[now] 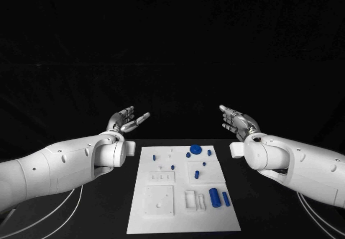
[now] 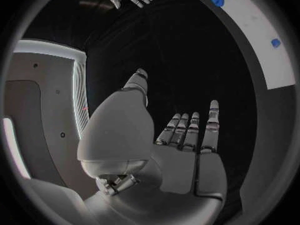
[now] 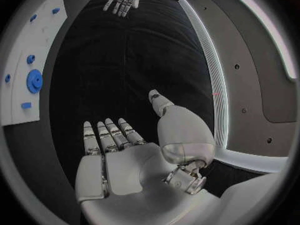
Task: Assemble the parts on the task board
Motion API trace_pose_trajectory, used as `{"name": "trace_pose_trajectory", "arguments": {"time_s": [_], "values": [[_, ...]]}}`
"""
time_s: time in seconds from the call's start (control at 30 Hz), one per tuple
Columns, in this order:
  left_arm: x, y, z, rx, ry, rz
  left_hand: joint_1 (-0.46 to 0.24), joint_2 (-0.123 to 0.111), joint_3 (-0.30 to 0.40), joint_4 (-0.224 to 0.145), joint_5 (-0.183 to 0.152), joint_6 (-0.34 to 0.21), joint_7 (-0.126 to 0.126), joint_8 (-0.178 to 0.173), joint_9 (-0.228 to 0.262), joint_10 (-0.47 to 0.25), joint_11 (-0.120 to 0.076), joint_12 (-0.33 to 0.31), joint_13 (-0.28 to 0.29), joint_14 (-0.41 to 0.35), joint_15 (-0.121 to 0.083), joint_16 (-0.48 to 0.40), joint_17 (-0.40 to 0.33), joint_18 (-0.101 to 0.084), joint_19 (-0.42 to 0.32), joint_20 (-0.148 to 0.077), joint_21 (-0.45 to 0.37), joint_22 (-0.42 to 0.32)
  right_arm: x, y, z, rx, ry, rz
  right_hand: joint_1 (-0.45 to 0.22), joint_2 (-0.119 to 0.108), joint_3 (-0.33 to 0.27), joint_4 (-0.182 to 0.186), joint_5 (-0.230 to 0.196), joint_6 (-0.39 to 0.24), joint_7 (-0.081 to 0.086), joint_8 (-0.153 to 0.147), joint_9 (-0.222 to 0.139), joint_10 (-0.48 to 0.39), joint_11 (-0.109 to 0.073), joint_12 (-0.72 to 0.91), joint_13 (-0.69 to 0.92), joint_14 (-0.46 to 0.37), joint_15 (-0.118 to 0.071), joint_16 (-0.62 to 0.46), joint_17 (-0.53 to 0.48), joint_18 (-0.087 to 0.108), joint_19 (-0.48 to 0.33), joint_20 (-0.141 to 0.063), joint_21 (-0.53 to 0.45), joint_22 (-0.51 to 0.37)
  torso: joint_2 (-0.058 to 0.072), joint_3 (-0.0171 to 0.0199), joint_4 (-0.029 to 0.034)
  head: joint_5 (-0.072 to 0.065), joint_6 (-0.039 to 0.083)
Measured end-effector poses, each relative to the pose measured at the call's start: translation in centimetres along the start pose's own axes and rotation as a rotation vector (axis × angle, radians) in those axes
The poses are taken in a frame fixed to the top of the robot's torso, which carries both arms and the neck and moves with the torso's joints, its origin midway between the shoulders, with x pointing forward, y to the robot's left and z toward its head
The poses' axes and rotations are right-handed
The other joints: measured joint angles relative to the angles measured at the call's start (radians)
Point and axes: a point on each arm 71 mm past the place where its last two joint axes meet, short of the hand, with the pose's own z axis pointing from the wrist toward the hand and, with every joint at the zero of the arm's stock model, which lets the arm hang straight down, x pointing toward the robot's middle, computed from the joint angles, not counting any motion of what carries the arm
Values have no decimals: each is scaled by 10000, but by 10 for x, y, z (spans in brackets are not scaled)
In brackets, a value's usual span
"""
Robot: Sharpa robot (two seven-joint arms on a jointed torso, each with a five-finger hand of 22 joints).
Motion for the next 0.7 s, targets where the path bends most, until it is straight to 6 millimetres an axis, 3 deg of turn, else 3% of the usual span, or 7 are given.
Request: {"name": "trace_pose_trajectory", "arguments": {"time_s": [0.2, 0.37, 0.43, 0.47, 0.5, 0.63, 0.7], "values": [[-2, -1, 5, -268, 125, -60, 206, 114, 141, 42, 0, 316, 132, 41, 24, 394, 77, 30, 18, 660, 72, 71, 45, 86, 300, 18, 83, 39, -11, 7, 10, 625, 872, 66, 1450, 263, -1017, -591, 849, 436, 33, 48, 28, 517, 25, 43, 29, 397, 71, 37, 33, 160, 202, 151, 65, 43, 1, 0, 0, 1, 0], [-1, 0, 5, -445, 244, -147, 313, 970, 556, -275, 76, 2408, 572, 212, 135, 3159, 532, 204, 139, 4136, 341, 371, 224, 469, 1822, -83, 586, 228, -13, 9, 13, 1055, 1516, 56, 2793, 316, -1664, -1246, 1440, 1707, 122, 109, 100, 2077, -1, 138, 118, 1865, 121, 152, 123, 311, 1633, 44, 398, 162, 2, 0, 0, 1, -1], [-3, 0, 4, -463, 344, -197, 296, 1348, 484, -827, 295, 3457, 671, 254, 174, 5027, 611, 273, 214, 5587, 438, 502, 275, 332, 2427, -542, 942, 344, -16, 9, 19, 863, 1449, -616, 3040, 282, -1694, -1456, 1585, 2355, 161, 173, 134, 2930, -42, 154, 153, 2725, 102, 191, 175, 326, 2371, -43, 509, 215, 5, 1, -1, 17, -58], [-6, -1, 3, -464, 415, -234, 273, 1723, 365, -1486, 539, 4899, 712, 325, 256, 6203, 616, 323, 231, 6687, 310, 502, 352, -249, 3067, -1181, 1348, 470, -19, 9, 23, 579, 1377, -1475, 3232, 265, -1673, -1654, 1742, 3213, 241, 224, 178, 3856, -120, 197, 196, 3730, 26, 268, 244, 467, 3219, -160, 638, 262, 12, -6, 1, 53, -129], [-9, -1, 3, -461, 437, -242, 310, 1857, 350, -1711, 627, 5578, 702, 376, 309, 6794, 567, 328, 233, 7258, 156, 618, 434, -422, 3399, -1471, 1567, 551, -20, 10, 24, 392, 1377, -2006, 3295, 234, -1635, -1759, 1829, 3721, 307, 228, 208, 4370, -177, 223, 211, 4300, -36, 305, 286, 468, 3701, -239, 700, 286, 20, -10, 0, 71, -157], [-12, -3, -1, -458, 630, -257, 735, 1981, 430, -2290, 344, 6733, 509, 574, 445, 8356, 129, 561, 275, 9023, -569, 1662, 876, -569, 4618, -2268, 2471, 979, -19, 12, 26, -258, 1529, -3813, 3403, 141, -1368, -2074, 2181, 5415, 303, 341, 331, 6131, -471, 271, 272, 6255, -367, 447, 482, 467, 5392, -629, 961, 373, 66, -25, -4, 104, -224], [-12, -5, -5, -429, 857, -248, 884, 1955, 296, -2637, 161, 7079, 381, 623, 458, 9013, -131, 582, 276, 9424, -896, 2692, 1424, -958, 5051, -2759, 3288, 1489, -16, 14, 27, -627, 1736, -4899, 3455, 90, -1135, -2206, 2399, 6195, 207, 344, 385, 6968, -637, 271, 292, 7301, -611, 474, 625, 467, 6315, -907, 1107, 409, 101, -31, -13, 121, -230]]}}
